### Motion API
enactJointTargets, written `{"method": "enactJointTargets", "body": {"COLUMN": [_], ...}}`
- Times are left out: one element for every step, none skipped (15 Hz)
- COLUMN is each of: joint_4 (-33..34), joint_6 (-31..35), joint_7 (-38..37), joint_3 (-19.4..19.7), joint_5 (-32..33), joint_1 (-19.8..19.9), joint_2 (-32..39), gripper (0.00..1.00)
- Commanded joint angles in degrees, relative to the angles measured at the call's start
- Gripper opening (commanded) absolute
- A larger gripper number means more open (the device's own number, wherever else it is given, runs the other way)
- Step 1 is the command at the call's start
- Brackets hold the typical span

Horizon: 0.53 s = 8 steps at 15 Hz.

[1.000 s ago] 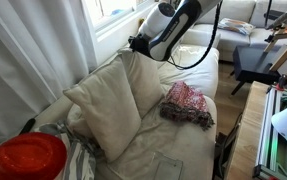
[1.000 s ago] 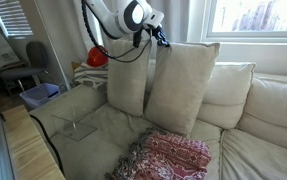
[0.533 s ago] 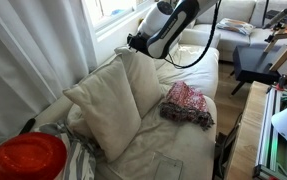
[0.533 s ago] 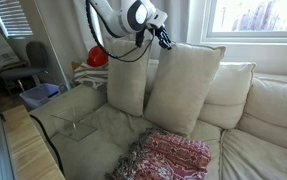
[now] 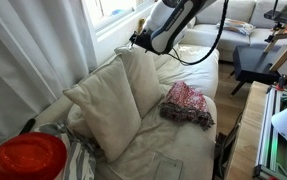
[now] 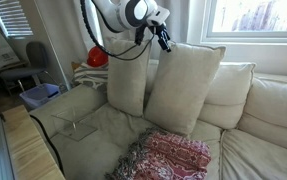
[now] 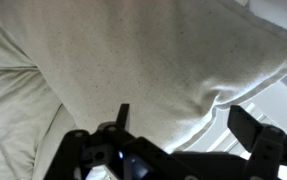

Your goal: Move the red blanket forwards then place the pillow upright

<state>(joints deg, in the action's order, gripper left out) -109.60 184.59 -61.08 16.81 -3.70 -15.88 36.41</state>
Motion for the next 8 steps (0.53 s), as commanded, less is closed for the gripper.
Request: {"method": "enactJointTargets", "body": {"joint_4": [-10.4, -12.5, -14.4, -15.4, -16.6, -17.9, -19.0, -20.0], "joint_6": [-1.4, -4.1, -4.2, -6.0, -7.8, -9.3, -11.3, -13.2], "joint_7": [9.8, 12.8, 17.2, 20.2, 23.5, 26.6, 29.3, 32.0], "joint_3": [-2.5, -6.2, -9.6, -10.0, -11.0, -12.3, -11.8, -11.9], "joint_5": [-0.2, -0.2, 0.1, -0.1, -0.3, -0.6, -0.3, -0.1], "joint_1": [2.3, 5.5, 8.4, 8.8, 9.6, 10.5, 10.2, 10.3], "joint_2": [-9.9, -13.0, -15.2, -16.5, -18.2, -19.8, -21.2, -22.6], "gripper": [1.0, 1.0, 1.0, 1.0, 1.0, 1.0, 1.0, 1.0]}}
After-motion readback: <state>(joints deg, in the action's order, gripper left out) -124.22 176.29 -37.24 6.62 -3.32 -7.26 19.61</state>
